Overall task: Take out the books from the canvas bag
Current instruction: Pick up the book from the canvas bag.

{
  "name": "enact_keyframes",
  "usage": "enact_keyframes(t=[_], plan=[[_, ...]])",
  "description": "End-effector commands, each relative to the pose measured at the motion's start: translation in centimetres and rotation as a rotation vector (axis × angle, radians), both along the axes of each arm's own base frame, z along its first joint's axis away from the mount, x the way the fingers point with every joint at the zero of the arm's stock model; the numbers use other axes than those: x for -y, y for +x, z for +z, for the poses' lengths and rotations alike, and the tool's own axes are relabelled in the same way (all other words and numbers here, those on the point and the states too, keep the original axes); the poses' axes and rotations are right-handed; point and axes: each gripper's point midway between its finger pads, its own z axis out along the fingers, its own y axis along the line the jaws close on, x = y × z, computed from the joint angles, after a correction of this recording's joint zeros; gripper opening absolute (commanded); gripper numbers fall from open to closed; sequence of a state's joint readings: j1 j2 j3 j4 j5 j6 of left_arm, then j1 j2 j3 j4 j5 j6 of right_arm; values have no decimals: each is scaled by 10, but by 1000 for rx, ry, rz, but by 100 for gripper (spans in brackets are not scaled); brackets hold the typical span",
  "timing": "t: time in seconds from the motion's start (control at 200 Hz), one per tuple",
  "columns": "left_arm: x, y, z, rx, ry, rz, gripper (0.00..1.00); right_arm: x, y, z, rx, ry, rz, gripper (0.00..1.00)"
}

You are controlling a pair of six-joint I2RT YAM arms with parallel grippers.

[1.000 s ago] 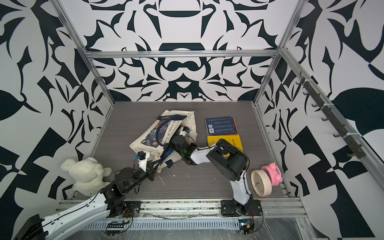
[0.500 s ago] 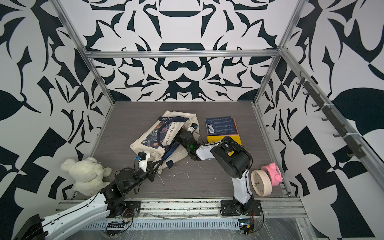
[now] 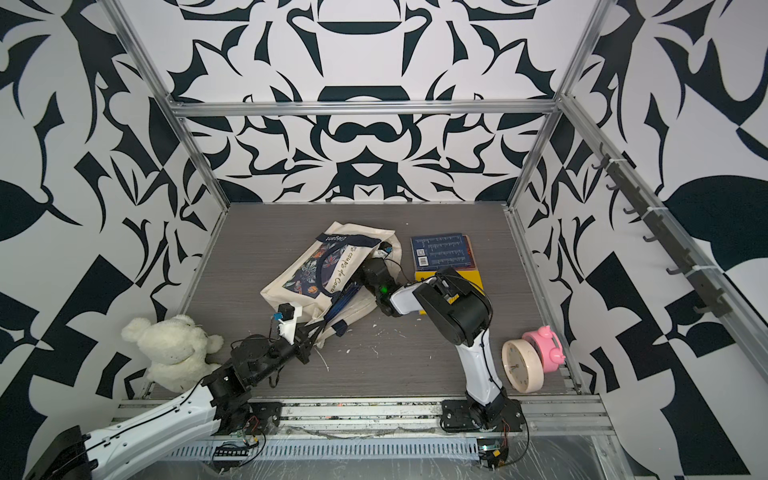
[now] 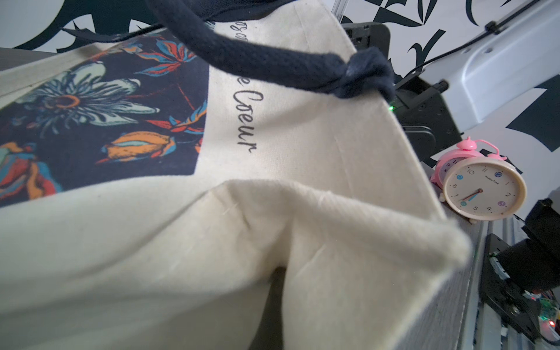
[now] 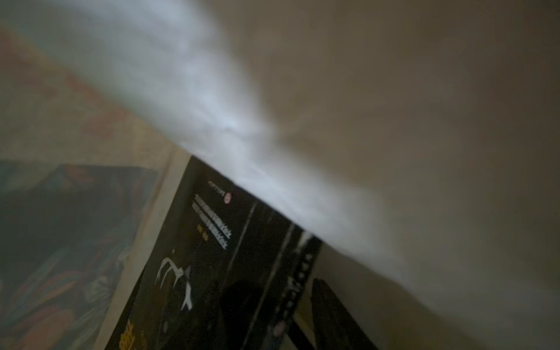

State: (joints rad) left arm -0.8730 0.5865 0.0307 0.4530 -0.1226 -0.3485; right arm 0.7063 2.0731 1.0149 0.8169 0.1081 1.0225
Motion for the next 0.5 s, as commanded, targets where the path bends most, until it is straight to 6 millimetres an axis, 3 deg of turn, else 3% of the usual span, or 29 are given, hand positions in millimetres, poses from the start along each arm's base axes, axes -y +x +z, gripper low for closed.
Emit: enact_keyframes(t=[0.0, 0.245, 0.495], plan=[[14, -4, 51, 97, -116, -62, 0, -20, 9, 57, 159, 95, 69, 52], [14, -3, 49, 95, -110, -63, 0, -16, 3, 84, 219, 122, 79, 46], [16, -3, 48, 91, -104, -65, 0, -31, -15, 118, 291, 101, 127, 46]])
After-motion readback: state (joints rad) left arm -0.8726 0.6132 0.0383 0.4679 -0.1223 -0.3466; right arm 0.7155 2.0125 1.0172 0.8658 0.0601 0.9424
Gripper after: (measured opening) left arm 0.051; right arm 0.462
